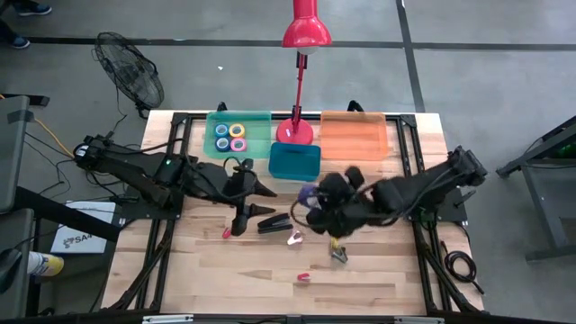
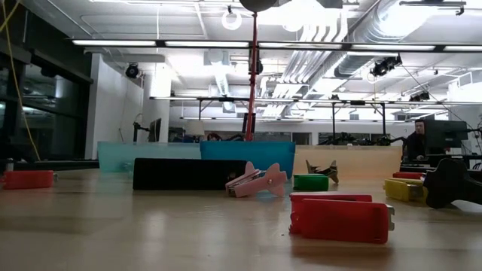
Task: Pick and place Stapler, Stapler remover, tape
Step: Put the dark blue tape into the light green bin
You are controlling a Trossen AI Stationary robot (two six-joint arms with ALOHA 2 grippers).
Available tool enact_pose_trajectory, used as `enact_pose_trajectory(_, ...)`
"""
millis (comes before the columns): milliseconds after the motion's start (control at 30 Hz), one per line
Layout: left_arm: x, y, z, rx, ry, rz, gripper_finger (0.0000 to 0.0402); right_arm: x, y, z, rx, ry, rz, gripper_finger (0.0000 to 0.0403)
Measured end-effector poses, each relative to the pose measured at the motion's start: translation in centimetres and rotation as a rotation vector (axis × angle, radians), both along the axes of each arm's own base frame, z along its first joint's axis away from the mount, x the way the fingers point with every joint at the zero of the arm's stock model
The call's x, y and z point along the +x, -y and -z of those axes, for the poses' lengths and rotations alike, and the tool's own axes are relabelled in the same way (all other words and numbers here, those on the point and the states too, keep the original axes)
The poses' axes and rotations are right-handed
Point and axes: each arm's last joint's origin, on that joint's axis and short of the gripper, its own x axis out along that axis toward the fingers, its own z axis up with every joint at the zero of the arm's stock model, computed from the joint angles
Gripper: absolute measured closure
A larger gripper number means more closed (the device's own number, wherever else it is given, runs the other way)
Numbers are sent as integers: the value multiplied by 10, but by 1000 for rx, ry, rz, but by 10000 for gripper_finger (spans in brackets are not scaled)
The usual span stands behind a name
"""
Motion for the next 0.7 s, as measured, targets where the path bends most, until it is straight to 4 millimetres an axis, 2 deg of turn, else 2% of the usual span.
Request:
enact_pose_trajectory(167, 3, -7, -4, 6, 40, -36, 220, 1, 14, -42, -118, 10, -112, 377)
enact_pose_trajectory(300, 8, -19, -8, -34, 85, -66, 220, 1, 21, -64, -195, 19, -210, 377)
enact_pose_trajectory(433, 11, -28, -13, -61, 137, -57, 220, 8, 24, -74, -269, 44, -300, 377)
enact_pose_trajectory(700, 13, -34, -19, -90, 187, -12, 220, 19, 36, -86, -361, 110, -348, 377)
